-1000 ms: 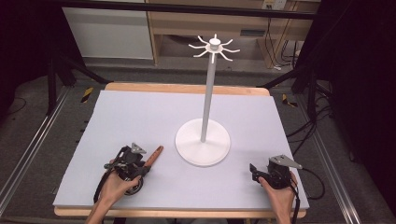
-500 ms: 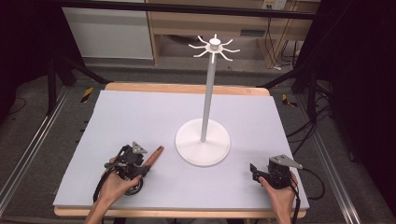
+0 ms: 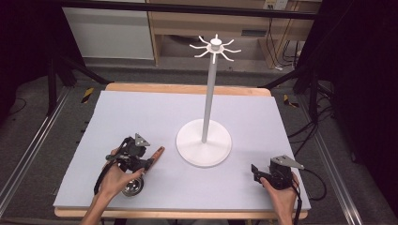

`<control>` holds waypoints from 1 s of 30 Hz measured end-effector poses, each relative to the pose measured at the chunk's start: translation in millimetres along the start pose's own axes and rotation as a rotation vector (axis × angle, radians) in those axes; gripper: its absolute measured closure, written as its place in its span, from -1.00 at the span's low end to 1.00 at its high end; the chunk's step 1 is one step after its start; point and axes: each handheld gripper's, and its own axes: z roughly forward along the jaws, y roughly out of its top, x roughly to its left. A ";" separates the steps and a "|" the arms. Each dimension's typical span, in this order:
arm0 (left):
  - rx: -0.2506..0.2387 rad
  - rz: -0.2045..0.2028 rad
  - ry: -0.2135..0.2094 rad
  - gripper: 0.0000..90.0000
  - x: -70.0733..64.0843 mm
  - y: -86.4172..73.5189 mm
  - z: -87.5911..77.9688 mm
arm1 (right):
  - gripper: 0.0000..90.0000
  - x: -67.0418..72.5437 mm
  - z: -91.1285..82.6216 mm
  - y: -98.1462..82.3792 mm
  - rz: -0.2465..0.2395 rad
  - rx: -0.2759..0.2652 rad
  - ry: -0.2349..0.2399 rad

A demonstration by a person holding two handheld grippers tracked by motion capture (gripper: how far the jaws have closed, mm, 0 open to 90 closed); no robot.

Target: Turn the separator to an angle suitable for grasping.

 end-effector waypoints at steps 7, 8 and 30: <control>0.026 0.011 0.003 0.18 -1.0 8.5 8.7 | -0.55 -0.1 -0.2 0.0 -0.005 -0.009 -0.006; 0.027 0.011 0.003 0.18 -1.0 9.0 9.8 | -0.55 -0.2 -0.3 0.0 -0.004 -0.007 -0.007; 0.135 0.007 -0.024 0.32 1.7 6.4 36.8 | -0.49 -0.6 0.9 -0.1 -0.002 0.004 0.005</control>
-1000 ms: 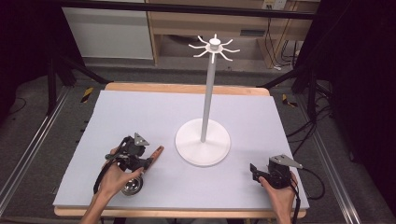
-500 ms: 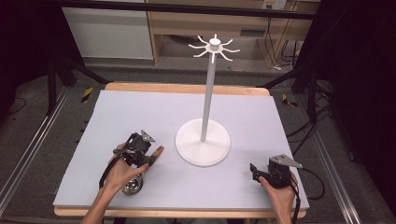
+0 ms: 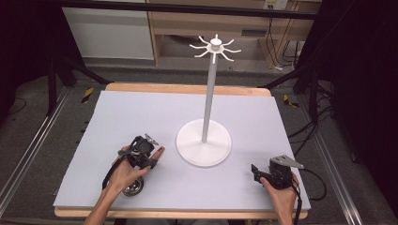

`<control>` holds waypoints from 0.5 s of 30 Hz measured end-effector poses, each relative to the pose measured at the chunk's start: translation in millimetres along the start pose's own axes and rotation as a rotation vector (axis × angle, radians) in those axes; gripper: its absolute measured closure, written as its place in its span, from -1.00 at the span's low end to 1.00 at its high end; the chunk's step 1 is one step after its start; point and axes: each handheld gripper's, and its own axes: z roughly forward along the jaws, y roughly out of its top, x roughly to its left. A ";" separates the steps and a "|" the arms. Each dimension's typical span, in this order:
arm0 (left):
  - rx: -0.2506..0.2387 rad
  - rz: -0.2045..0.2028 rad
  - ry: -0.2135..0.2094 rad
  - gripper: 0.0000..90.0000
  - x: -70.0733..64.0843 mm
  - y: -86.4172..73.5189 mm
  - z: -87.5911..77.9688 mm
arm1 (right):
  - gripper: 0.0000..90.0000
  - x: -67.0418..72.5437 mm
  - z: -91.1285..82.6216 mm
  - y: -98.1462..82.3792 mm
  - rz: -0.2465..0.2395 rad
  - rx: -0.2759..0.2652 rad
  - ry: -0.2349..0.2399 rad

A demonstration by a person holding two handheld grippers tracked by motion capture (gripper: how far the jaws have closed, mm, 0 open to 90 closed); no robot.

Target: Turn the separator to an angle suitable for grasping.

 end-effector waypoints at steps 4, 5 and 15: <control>0.006 -0.005 -0.013 0.36 0.9 -0.9 2.1 | -0.48 0.3 0.4 -0.1 -0.001 0.003 0.001; 0.008 -0.005 -0.013 0.36 0.8 -1.1 3.0 | -0.48 0.5 0.6 -0.1 -0.001 0.004 0.003; 0.025 -0.016 -0.021 0.38 1.7 -0.9 5.4 | -0.49 0.5 1.1 -0.2 -0.005 0.006 0.006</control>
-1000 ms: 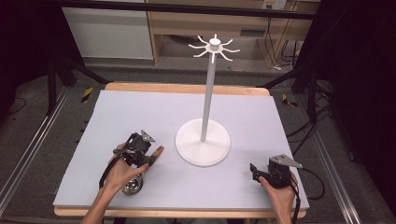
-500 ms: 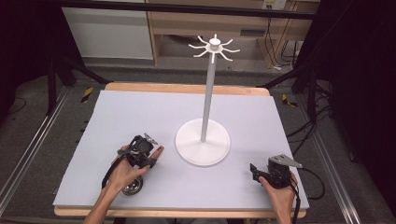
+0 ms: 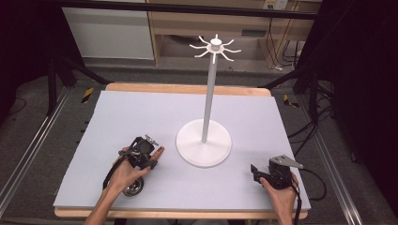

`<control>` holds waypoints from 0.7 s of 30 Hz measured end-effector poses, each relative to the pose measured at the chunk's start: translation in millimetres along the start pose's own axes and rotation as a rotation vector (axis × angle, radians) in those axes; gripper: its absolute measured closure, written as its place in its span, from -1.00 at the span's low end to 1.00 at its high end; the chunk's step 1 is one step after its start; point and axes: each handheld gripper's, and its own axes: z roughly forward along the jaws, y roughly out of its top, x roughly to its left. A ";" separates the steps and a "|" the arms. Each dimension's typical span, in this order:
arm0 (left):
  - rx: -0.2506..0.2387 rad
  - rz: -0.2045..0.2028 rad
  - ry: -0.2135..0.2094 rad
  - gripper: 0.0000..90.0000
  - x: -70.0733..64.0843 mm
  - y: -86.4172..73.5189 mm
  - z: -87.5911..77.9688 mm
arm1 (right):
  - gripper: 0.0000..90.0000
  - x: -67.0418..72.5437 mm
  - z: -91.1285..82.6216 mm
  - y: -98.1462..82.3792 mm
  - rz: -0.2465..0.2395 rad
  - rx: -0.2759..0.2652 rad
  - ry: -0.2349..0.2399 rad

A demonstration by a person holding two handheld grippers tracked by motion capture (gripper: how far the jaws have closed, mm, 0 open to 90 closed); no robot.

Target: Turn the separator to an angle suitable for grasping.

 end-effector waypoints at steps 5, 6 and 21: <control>0.014 -0.015 -0.004 0.39 0.3 1.5 0.5 | -0.50 0.5 0.5 -0.1 0.002 0.004 0.000; 0.017 -0.016 -0.003 0.39 0.4 1.7 0.6 | -0.51 0.9 0.6 -0.2 0.005 0.006 0.001; 0.053 -0.042 -0.001 0.49 -1.2 7.0 0.9 | -0.52 -0.1 0.5 -0.2 0.010 0.004 0.017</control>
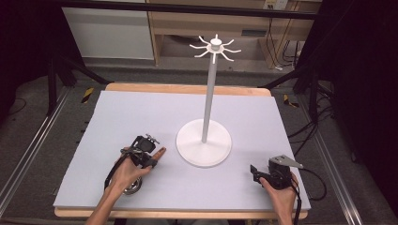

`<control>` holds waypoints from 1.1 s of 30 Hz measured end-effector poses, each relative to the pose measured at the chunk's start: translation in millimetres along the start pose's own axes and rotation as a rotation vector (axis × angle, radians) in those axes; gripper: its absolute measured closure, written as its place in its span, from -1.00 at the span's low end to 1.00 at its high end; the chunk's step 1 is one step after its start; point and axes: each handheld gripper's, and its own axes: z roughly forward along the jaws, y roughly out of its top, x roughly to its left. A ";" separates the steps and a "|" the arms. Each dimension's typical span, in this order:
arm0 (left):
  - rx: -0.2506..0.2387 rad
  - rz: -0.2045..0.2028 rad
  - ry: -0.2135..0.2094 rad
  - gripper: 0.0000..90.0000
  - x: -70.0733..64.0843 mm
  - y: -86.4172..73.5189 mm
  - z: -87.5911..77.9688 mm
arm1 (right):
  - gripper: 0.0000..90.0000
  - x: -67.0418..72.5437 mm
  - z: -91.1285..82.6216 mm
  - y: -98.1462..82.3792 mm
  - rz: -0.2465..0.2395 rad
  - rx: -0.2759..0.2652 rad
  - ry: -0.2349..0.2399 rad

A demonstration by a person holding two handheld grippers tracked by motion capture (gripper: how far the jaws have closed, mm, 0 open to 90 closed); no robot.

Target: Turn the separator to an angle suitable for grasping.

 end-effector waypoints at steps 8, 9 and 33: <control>-0.006 0.000 -0.005 0.50 0.7 -0.8 -0.2 | -0.51 -0.2 0.1 -0.1 0.000 0.001 0.001; -0.008 0.000 -0.007 0.50 1.0 -0.9 -0.3 | -0.51 -0.5 0.4 -0.2 -0.002 0.001 -0.001; -0.216 -0.039 -0.011 0.50 9.3 -24.9 -40.7 | -0.51 -1.0 -0.9 -0.4 0.000 0.003 -0.004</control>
